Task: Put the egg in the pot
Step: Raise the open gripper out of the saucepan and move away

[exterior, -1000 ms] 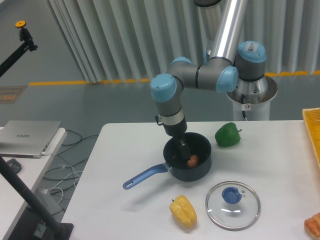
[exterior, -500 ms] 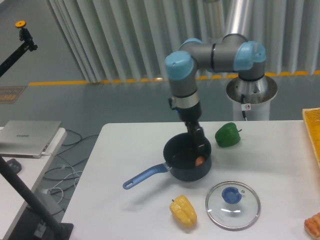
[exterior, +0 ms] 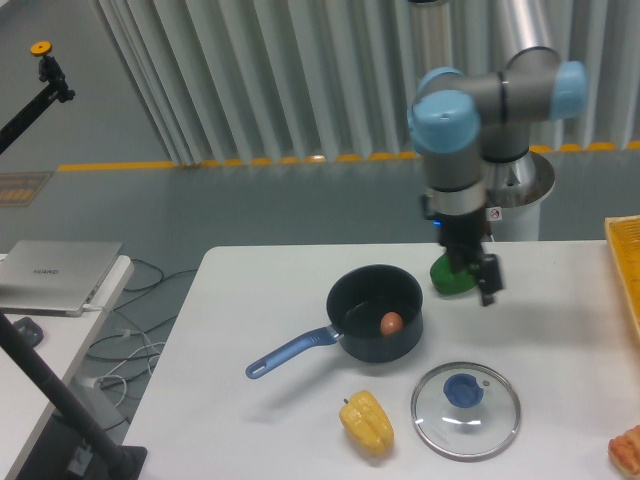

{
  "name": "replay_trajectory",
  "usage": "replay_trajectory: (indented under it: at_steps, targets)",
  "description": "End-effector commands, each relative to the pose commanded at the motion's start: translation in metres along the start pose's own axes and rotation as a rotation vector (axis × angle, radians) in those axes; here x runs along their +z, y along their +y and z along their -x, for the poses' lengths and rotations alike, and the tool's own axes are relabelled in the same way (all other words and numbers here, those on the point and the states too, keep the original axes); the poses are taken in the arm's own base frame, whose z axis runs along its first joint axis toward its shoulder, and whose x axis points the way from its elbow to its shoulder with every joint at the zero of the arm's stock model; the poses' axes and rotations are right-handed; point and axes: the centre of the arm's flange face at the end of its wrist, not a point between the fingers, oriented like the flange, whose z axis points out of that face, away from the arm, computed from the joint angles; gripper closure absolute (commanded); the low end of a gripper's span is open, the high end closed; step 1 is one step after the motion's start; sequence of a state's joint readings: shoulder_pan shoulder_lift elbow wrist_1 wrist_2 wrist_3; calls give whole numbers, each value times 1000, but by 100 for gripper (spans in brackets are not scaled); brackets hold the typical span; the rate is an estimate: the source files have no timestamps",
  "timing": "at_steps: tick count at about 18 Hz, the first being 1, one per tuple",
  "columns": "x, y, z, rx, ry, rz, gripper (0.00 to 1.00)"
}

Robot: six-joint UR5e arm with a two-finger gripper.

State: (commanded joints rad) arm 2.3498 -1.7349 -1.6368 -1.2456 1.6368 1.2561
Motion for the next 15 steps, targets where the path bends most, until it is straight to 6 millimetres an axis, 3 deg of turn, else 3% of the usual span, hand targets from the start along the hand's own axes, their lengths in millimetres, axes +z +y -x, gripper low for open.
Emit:
replay_trajectory:
  at_steps: [8,15]
  targets:
    - [25,69,56,148,29,14,2]
    - [36,84,72,170,43,12,1]
